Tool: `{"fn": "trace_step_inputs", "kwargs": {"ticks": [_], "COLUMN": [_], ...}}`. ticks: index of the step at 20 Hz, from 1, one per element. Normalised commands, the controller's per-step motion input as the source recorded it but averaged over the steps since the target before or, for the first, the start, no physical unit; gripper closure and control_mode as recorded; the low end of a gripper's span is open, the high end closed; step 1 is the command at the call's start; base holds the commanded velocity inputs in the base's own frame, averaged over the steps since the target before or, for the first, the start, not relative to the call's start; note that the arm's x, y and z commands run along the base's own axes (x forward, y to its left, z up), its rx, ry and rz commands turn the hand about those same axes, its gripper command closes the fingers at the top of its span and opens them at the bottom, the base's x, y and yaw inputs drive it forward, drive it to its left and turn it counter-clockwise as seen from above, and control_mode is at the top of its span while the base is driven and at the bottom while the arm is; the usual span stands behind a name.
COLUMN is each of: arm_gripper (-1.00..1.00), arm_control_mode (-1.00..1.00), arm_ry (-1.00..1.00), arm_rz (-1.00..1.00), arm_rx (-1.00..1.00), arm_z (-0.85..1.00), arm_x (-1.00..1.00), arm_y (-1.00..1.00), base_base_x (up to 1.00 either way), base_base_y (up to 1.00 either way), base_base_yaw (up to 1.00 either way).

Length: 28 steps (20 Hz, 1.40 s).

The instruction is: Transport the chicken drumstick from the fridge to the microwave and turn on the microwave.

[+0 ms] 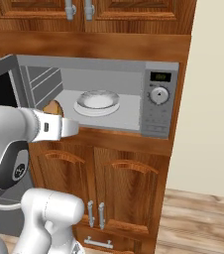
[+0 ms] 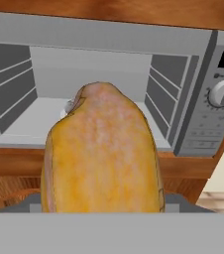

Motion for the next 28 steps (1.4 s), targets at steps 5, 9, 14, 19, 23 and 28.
{"fn": "trace_step_inputs", "kwargs": {"ticks": [5,9,14,19,23,28], "arm_gripper": [1.0,1.0,1.0,1.0,1.0,1.0], "arm_control_mode": [1.0,1.0,1.0,-1.0,-1.0,-1.0], "arm_ry": [0.0,0.0,0.0,0.06,0.05,0.03], "arm_rz": [0.0,0.0,0.0,0.1,0.18,0.14], "arm_rx": [0.0,0.0,0.0,-0.04,-0.05,-0.02], "arm_z": [0.0,0.0,0.0,-0.08,-0.16,-0.14], "arm_x": [0.0,0.0,0.0,0.0,0.0,0.01], "arm_y": [0.0,0.0,0.0,0.0,0.0,0.07], "base_base_x": [0.0,0.0,0.0,0.0,0.0,0.0], "base_base_y": [0.0,0.0,0.0,0.0,0.0,0.0], "base_base_yaw": [0.0,0.0,0.0,0.0,0.0,0.0]}}
